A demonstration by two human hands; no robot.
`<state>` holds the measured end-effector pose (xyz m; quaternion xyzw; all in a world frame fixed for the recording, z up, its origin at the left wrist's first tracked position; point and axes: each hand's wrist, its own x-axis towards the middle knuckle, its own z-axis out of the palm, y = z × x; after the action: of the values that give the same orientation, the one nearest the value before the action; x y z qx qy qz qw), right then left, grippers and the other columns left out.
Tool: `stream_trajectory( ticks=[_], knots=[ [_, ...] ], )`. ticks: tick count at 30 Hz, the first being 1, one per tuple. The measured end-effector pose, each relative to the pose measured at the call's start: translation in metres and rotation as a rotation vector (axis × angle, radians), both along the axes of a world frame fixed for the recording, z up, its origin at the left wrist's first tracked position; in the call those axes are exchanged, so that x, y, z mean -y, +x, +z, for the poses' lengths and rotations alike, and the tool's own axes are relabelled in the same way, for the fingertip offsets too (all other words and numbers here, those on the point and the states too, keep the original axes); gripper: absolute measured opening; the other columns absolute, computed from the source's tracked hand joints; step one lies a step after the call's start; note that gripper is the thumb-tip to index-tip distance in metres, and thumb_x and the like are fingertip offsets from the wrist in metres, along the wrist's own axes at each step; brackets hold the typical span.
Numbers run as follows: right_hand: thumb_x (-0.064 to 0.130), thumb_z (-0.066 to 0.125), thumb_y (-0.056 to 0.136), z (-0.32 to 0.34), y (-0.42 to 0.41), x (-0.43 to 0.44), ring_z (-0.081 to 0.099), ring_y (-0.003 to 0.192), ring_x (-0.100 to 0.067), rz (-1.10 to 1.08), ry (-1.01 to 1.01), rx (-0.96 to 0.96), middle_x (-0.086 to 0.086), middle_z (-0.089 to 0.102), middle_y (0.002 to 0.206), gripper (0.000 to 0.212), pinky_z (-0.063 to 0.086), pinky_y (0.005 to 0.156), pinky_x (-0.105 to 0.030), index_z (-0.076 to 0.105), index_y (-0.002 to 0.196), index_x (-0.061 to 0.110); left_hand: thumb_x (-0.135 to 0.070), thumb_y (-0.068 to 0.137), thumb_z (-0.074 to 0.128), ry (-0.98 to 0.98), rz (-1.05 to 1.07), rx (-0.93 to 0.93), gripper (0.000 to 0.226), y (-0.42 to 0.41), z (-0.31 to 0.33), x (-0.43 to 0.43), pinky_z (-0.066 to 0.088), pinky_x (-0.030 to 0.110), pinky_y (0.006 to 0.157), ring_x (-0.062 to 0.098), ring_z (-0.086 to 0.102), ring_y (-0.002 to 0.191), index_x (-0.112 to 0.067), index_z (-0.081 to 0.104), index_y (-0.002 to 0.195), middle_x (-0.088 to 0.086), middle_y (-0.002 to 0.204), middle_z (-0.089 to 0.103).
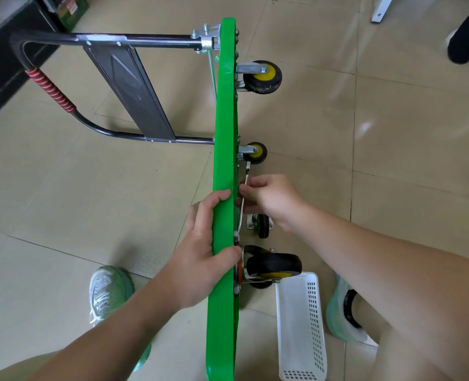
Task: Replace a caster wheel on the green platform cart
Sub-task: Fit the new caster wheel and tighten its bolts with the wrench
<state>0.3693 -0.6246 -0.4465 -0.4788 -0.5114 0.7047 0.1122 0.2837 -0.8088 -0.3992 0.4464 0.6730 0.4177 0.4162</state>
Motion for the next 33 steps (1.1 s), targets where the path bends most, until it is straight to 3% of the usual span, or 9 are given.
stream_trajectory(
  ticks=[2, 5, 8, 10, 14, 17, 22, 27, 33],
  knots=[
    [0.007, 0.068, 0.094, -0.011, -0.003, -0.003, 0.075, 0.070, -0.021, -0.041, -0.107, 0.108, -0.017, 0.072, 0.098, 0.016, 0.063, 0.067, -0.033, 0.066, 0.109, -0.001, -0.048, 0.072, 0.059, 0.000, -0.004, 0.003, 0.076, 0.000, 0.001, 0.000, 0.051, 0.033, 0.091, 0.009, 0.055, 0.103, -0.067, 0.023, 0.136, -0.019, 0.133, 0.034],
    [0.006, 0.061, 0.099, -0.025, -0.003, 0.007, 0.068, 0.047, -0.015, -0.050, -0.304, 0.272, -0.007, 0.070, 0.064, 0.008, 0.059, 0.050, -0.026, 0.062, 0.092, 0.003, -0.044, 0.073, 0.061, -0.006, -0.005, -0.008, 0.076, -0.002, 0.001, -0.001, 0.052, 0.026, 0.088, 0.008, 0.055, 0.103, -0.070, 0.022, 0.133, -0.016, 0.133, 0.034],
    [0.005, 0.056, 0.101, -0.028, -0.004, 0.007, 0.067, 0.060, -0.017, -0.068, -0.368, 0.242, -0.009, 0.067, 0.072, 0.015, 0.059, 0.058, -0.027, 0.059, 0.086, 0.005, -0.032, 0.078, 0.063, -0.009, -0.014, -0.011, 0.078, -0.003, 0.001, -0.001, 0.053, 0.017, 0.081, 0.006, 0.055, 0.100, -0.069, 0.021, 0.132, -0.016, 0.132, 0.033],
    [0.002, 0.055, 0.100, -0.020, -0.006, -0.001, 0.066, 0.064, -0.019, -0.096, -0.353, 0.199, -0.011, 0.066, 0.078, 0.012, 0.060, 0.053, -0.028, 0.059, 0.089, 0.003, -0.030, 0.079, 0.062, -0.020, -0.022, -0.015, 0.078, -0.004, 0.001, 0.000, 0.052, 0.014, 0.081, 0.003, 0.054, 0.101, -0.068, 0.020, 0.133, -0.018, 0.132, 0.033],
    [-0.005, 0.054, 0.098, -0.003, 0.000, -0.014, 0.068, 0.054, -0.019, -0.235, -0.286, 0.114, -0.010, 0.065, 0.082, 0.007, 0.056, 0.045, -0.027, 0.060, 0.103, -0.002, -0.031, 0.078, 0.062, -0.020, -0.017, -0.014, 0.078, -0.003, 0.002, -0.001, 0.048, 0.008, 0.080, -0.001, 0.051, 0.105, -0.069, 0.020, 0.132, -0.019, 0.132, 0.031],
    [-0.004, 0.063, 0.094, 0.005, 0.007, -0.022, 0.073, 0.059, -0.020, -0.319, -0.171, 0.052, -0.011, 0.067, 0.093, 0.024, 0.061, 0.057, -0.033, 0.058, 0.117, -0.004, -0.031, 0.078, 0.061, -0.011, -0.006, -0.005, 0.077, -0.001, 0.002, -0.002, 0.049, 0.010, 0.078, 0.002, 0.053, 0.104, -0.070, 0.020, 0.130, -0.018, 0.132, 0.032],
    [-0.001, 0.067, 0.092, 0.033, 0.010, -0.008, 0.075, 0.077, -0.024, -0.098, 0.124, -0.073, -0.010, 0.070, 0.091, 0.011, 0.062, 0.072, -0.036, 0.069, 0.094, 0.010, -0.046, 0.070, 0.059, 0.007, 0.018, 0.007, 0.075, 0.000, 0.001, -0.002, 0.050, 0.017, 0.085, 0.005, 0.055, 0.104, -0.072, 0.023, 0.130, -0.020, 0.130, 0.034],
    [0.000, 0.070, 0.090, 0.042, 0.015, 0.013, 0.074, 0.082, -0.015, 0.047, 0.295, -0.161, -0.001, 0.075, 0.084, 0.021, 0.063, 0.079, -0.038, 0.071, 0.095, 0.021, -0.044, 0.072, 0.061, 0.040, 0.045, 0.043, 0.074, 0.002, -0.004, 0.000, 0.044, 0.009, 0.090, 0.002, 0.054, 0.110, -0.066, 0.029, 0.134, -0.010, 0.134, 0.038],
    [0.003, 0.073, 0.088, 0.037, 0.018, 0.025, 0.069, 0.081, -0.003, 0.125, 0.413, -0.171, 0.003, 0.074, 0.090, 0.027, 0.057, 0.084, -0.025, 0.070, 0.094, 0.029, -0.047, 0.069, 0.060, 0.067, 0.058, 0.057, 0.071, 0.004, -0.005, 0.001, 0.043, 0.013, 0.096, -0.003, 0.052, 0.115, -0.067, 0.033, 0.132, -0.007, 0.137, 0.039]
  ],
)
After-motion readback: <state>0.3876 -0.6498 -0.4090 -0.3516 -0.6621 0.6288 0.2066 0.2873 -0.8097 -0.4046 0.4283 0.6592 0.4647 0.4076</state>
